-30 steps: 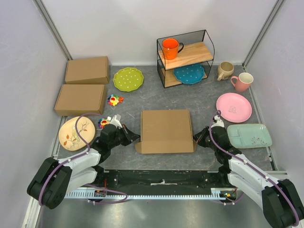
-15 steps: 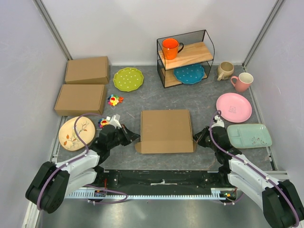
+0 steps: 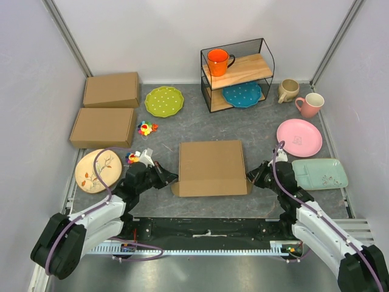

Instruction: Fold the paper box

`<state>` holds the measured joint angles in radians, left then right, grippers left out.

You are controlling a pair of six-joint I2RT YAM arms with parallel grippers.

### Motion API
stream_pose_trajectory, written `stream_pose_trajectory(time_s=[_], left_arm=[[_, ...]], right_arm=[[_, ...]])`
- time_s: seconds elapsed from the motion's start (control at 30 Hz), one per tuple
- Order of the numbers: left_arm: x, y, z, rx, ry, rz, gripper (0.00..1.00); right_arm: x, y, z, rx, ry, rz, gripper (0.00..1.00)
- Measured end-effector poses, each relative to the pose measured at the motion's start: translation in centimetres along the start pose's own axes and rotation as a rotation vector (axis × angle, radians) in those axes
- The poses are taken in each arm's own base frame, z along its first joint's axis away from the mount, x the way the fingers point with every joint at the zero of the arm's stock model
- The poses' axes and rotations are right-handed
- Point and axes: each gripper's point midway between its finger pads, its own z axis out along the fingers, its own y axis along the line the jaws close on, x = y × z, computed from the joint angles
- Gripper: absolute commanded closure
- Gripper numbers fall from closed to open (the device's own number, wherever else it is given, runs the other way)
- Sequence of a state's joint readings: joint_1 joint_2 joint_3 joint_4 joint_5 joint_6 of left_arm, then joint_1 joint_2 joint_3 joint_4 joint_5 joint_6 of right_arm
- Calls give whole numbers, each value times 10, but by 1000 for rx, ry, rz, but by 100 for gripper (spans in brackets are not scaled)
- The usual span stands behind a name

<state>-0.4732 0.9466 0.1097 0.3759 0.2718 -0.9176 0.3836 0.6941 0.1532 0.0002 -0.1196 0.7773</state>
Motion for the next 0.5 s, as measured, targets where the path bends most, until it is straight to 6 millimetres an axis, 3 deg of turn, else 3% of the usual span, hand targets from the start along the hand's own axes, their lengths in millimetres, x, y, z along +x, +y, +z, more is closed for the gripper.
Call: stream_pose_trajectory(time_s=[0.3,0.5], left_arm=[[4,-9,-5,12,44,-5,98],[-8,-29,-10,13,64,4,97]], right_arm=[[-35,36,-22,-67,-69,-37,100],[-49,46,-30,-71,-100,-42,100]])
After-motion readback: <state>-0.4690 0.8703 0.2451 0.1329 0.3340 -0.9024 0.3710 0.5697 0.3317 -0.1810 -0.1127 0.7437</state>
